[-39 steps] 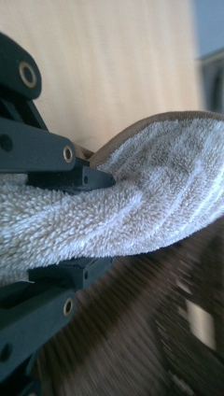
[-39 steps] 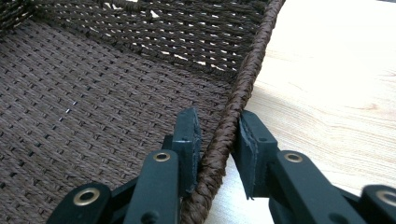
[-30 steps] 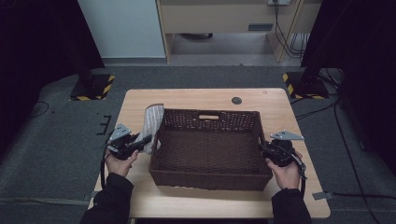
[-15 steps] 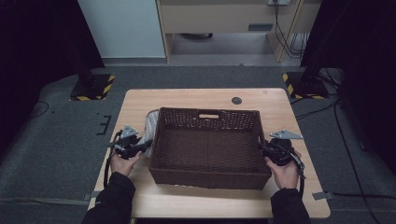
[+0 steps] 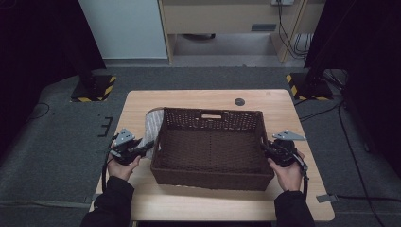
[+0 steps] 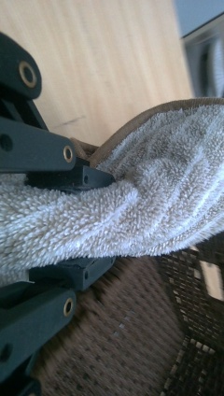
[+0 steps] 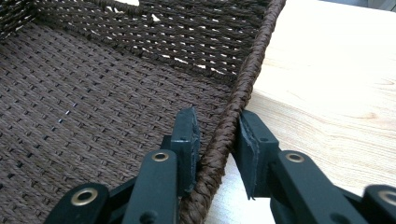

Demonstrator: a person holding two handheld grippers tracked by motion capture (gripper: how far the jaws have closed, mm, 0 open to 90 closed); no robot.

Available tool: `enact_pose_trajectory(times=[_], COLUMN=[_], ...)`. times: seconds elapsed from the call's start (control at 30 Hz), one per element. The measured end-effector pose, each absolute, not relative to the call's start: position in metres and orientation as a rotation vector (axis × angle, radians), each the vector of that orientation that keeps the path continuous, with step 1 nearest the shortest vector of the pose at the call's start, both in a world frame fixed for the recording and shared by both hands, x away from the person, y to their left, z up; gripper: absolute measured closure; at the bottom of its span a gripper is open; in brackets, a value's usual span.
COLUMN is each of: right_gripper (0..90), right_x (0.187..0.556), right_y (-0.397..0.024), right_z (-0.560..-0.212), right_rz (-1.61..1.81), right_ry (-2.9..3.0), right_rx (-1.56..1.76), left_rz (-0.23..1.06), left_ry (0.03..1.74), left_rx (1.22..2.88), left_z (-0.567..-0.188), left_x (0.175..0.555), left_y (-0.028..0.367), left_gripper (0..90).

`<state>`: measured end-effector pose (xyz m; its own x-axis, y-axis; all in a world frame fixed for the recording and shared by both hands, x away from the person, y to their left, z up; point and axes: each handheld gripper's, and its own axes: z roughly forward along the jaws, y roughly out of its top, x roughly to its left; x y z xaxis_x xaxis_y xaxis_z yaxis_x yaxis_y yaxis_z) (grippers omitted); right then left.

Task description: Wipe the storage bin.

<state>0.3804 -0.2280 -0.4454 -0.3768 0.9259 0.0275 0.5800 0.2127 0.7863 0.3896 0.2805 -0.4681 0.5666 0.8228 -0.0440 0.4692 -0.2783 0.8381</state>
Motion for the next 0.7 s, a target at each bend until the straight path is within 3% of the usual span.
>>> enact_pose_trajectory(times=[0.27, 0.5, 0.7], right_gripper=[69.7, 69.3, 69.3], right_x=[0.380, 0.379, 0.379], right_y=[-0.228, -0.228, -0.228], right_z=[-0.445, -0.446, -0.446], right_rz=[1.014, 1.014, 1.015], right_ry=[2.041, 2.039, 2.038], right_rx=[1.390, 1.388, 1.388], left_rz=[0.465, 0.469, 0.473], left_ry=[1.108, 1.112, 0.988], left_rx=[2.120, 1.939, 1.832], left_z=[-0.499, -0.476, -0.450], left_x=[0.399, 0.392, 0.372], left_y=[0.272, 0.291, 0.293], left_gripper=[64.1, 64.1, 64.0])
